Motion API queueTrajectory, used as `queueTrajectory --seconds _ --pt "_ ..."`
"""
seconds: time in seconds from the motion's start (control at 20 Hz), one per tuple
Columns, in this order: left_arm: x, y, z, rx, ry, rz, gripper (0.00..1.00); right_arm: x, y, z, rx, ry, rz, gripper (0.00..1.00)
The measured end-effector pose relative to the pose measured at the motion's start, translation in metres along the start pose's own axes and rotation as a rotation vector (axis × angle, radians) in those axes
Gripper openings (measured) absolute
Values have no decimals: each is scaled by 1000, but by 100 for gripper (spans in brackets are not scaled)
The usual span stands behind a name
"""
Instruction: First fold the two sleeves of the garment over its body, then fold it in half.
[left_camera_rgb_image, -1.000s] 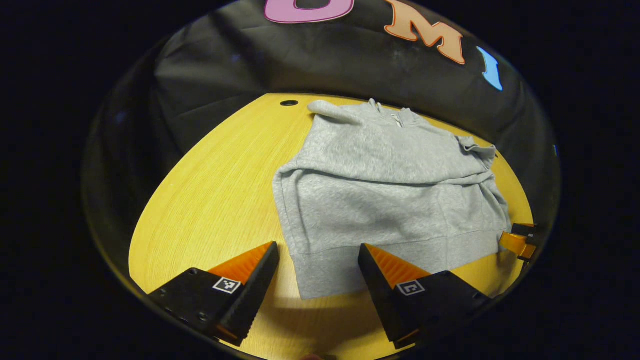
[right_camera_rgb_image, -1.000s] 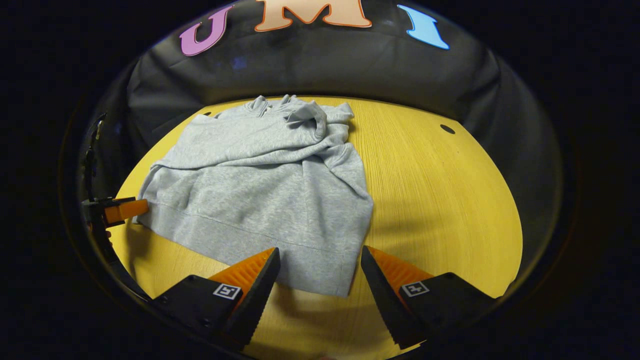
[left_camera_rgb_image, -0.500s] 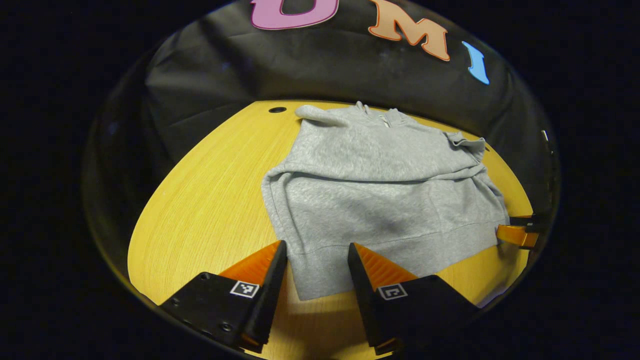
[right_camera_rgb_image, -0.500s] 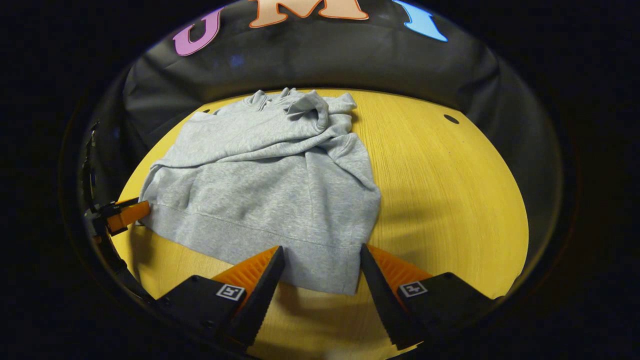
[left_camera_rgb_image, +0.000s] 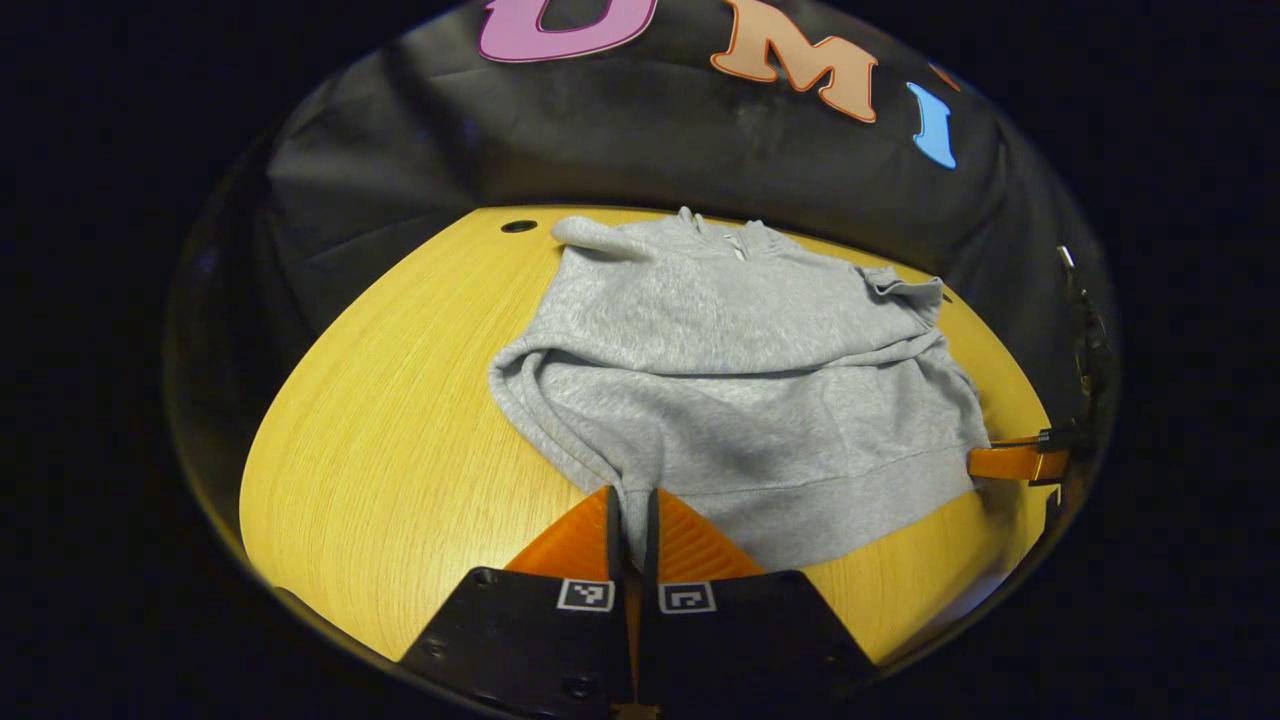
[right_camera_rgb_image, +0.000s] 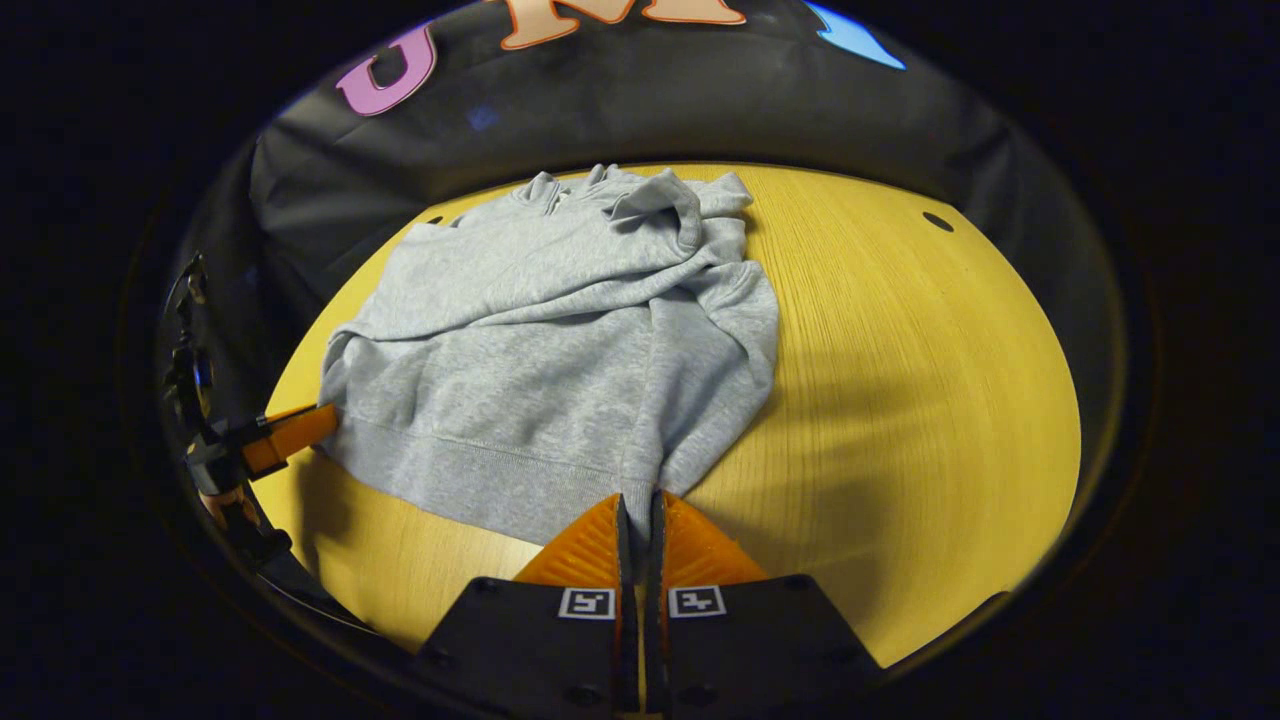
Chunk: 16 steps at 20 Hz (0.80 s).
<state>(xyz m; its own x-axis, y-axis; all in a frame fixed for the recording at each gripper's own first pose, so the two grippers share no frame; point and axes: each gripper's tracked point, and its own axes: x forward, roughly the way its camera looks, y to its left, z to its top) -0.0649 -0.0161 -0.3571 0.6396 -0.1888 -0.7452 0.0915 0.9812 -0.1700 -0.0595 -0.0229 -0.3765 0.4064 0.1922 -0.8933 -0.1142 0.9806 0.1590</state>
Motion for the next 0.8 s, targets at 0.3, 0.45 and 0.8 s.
queueTrajectory --seconds 0.3,0.45,0.8 --pt "-10 -1 -8 -8 61 -6 0 -10 1 -1 23 28 30 5" --pt "-9 0 -7 -18 87 -4 0 -13 1 1 25 49 53 5" --pt "-23 -5 23 -91 52 -24 0 -34 9 31 196 15 148 5"
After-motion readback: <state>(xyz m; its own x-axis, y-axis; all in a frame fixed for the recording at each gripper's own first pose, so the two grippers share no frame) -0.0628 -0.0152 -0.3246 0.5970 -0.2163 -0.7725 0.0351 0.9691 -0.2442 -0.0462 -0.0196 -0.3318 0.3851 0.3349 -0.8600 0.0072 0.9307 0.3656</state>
